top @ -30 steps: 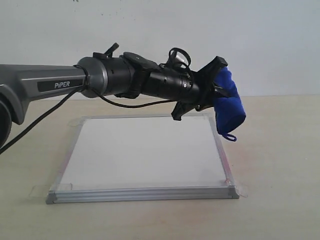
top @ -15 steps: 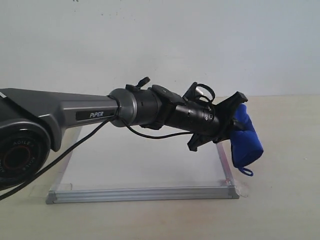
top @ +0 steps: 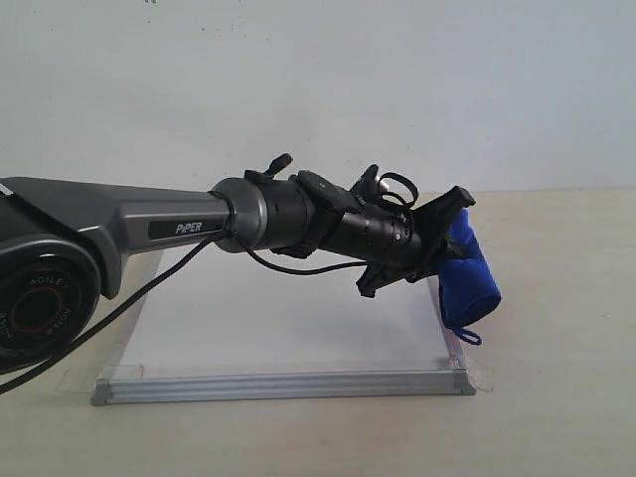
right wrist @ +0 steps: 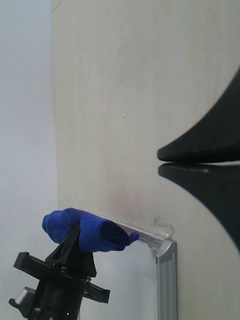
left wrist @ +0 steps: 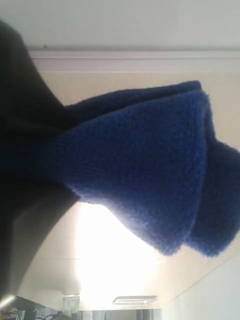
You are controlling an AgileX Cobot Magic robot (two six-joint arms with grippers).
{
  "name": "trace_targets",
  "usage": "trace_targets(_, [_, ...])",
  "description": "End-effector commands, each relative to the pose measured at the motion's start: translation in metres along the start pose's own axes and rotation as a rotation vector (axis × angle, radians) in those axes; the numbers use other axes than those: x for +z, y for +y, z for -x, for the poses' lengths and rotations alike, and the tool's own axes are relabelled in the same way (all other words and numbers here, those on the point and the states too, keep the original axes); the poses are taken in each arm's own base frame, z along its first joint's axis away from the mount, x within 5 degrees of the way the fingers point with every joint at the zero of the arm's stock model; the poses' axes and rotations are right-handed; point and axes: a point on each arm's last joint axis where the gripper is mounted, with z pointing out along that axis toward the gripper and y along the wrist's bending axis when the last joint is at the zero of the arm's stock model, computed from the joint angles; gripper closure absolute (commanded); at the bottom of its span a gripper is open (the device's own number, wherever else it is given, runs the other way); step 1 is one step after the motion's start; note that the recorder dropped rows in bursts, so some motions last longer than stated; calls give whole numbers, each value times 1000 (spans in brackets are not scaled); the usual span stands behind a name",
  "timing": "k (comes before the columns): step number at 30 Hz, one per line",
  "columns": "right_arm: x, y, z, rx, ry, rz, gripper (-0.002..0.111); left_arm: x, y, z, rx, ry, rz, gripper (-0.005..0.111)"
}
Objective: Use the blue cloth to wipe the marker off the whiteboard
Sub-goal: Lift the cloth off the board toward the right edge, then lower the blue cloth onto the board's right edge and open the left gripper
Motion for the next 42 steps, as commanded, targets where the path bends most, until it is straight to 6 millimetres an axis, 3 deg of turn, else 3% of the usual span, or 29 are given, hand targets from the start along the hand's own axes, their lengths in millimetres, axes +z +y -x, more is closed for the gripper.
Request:
trace_targets(1, [-1, 0, 2, -1, -17, -5, 108, -1, 0, 1, 4, -6, 10, 102])
trace_targets(11, [-1, 0, 2, -1, -17, -5, 108, 6, 11, -3, -13, 9, 31, 102])
trace_targets(42, [-1, 0, 2, -1, -17, -5, 108, 8, 13, -3, 26, 4, 34, 102])
